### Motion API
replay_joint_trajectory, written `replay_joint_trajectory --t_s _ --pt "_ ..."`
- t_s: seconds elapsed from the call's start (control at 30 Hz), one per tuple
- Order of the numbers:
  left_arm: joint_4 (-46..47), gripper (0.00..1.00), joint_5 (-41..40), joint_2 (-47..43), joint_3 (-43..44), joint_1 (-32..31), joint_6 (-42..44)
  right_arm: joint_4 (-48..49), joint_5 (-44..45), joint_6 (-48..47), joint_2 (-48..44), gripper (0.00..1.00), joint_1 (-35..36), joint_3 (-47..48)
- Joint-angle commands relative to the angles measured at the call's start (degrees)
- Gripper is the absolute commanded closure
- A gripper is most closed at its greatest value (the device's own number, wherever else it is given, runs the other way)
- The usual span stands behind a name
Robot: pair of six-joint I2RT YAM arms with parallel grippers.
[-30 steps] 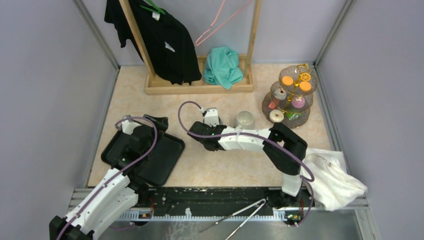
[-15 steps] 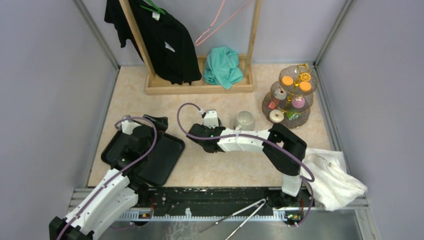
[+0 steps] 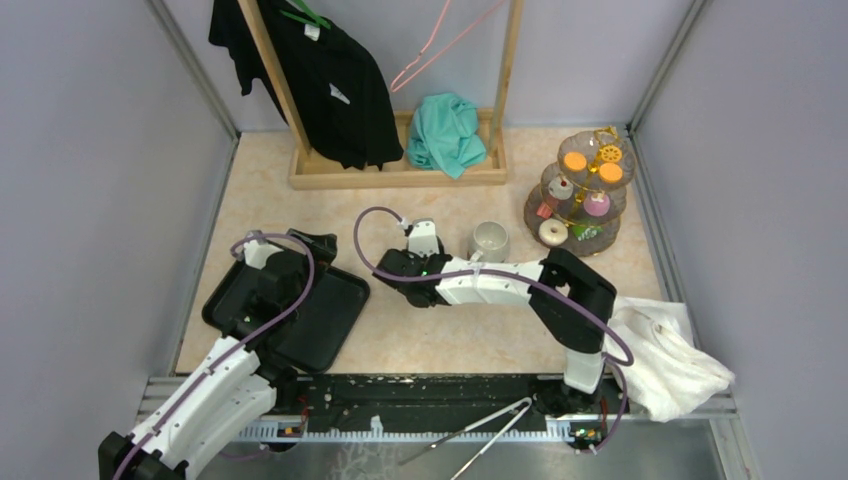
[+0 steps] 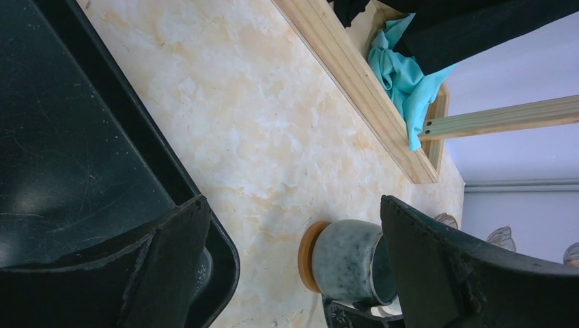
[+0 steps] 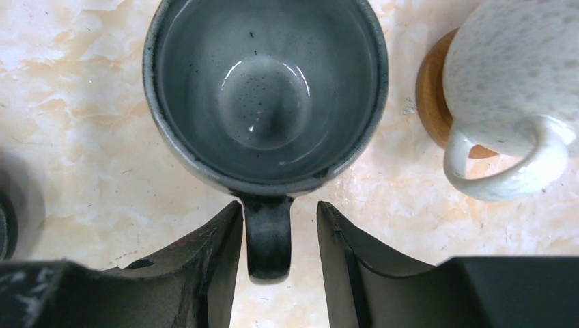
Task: Serve the afternoon tea
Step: Place the cup on the coaster.
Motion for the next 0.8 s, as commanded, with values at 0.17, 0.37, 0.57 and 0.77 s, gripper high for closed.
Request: replay_joint_trajectory --t_s 0.17,0.37,0.57,0.77 --pt "-0.4 0.01 0.6 0.1 1.4 0.4 1.0 -4.4 5.3 4.2 -6.4 0.55 2.0 3.9" --pt "-0.6 0.01 0.0 0.2 1.7 0.5 1.5 -10.8 8.2 9.8 -8.0 0.55 2.6 6.6" --pt "-0.4 0.01 -0.1 1.4 1.7 0.5 1.6 -23.3 13.1 21.9 -7.8 0.58 2.6 10.5" --pt "0.4 0.01 0.0 2.8 1.4 0.4 1.8 -41.6 17.7 38.3 -3.3 0.6 2.6 17.0"
